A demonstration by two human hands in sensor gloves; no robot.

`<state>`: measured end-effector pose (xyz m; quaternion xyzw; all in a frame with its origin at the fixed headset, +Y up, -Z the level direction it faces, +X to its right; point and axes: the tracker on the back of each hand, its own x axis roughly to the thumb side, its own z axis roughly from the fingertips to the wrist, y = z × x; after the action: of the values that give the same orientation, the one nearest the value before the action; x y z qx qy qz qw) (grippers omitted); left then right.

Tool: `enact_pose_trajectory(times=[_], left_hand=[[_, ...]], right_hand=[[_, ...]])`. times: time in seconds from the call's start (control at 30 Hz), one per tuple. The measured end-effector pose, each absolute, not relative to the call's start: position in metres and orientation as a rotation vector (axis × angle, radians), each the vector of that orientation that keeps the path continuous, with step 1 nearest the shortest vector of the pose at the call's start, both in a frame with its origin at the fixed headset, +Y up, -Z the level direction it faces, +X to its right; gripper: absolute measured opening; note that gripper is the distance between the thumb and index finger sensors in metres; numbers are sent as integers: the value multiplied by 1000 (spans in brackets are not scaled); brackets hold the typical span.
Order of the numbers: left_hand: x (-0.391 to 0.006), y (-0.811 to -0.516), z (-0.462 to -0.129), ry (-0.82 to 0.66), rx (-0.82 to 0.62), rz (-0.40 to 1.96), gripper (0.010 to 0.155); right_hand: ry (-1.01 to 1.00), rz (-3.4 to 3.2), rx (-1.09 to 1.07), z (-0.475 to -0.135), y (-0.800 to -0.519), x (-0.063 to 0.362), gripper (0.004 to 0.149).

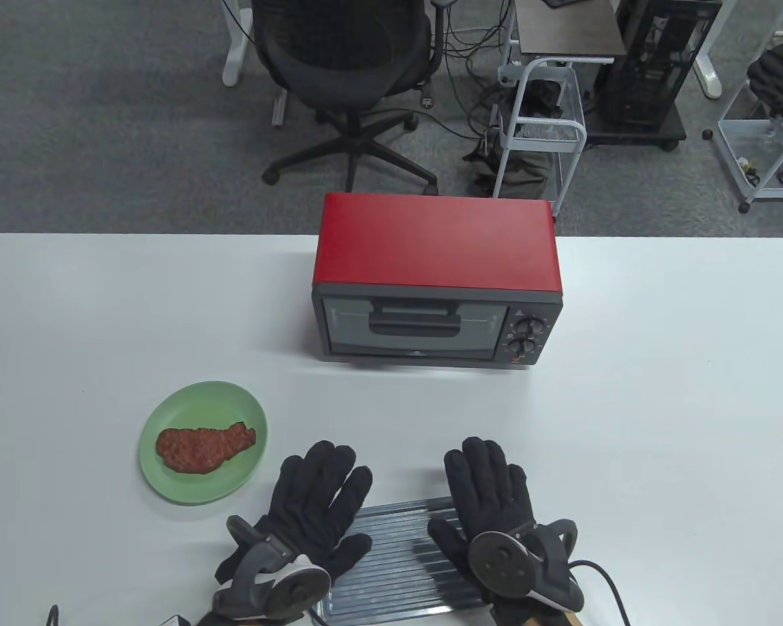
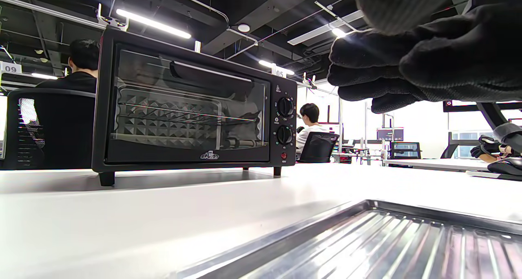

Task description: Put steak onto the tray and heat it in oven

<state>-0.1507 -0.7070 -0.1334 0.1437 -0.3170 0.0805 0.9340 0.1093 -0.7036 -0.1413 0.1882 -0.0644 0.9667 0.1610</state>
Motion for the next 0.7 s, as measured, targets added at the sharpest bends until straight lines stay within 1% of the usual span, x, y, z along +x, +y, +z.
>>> enact_pose_trajectory(times=[0.1, 0.17, 0.33, 0.6, 0.7], left_hand=[[-151, -707, -134, -647, 293, 167, 89], [-151, -707, -134, -645, 290, 170, 88], [-151, -708, -134, -645, 286, 172, 89], [-150, -708, -135, -651, 275, 163, 88], [-150, -708, -135, -653, 276, 161, 88]], right_hand=[[-275, 2759, 515, -142, -691, 110, 88], [-305, 2714, 491, -144, -684, 112, 84], [-319, 2691, 462, -151, -679, 116, 76], [-312, 2687, 445, -160, -675, 115, 73], [-316, 2608, 355, -171, -670, 121, 68]])
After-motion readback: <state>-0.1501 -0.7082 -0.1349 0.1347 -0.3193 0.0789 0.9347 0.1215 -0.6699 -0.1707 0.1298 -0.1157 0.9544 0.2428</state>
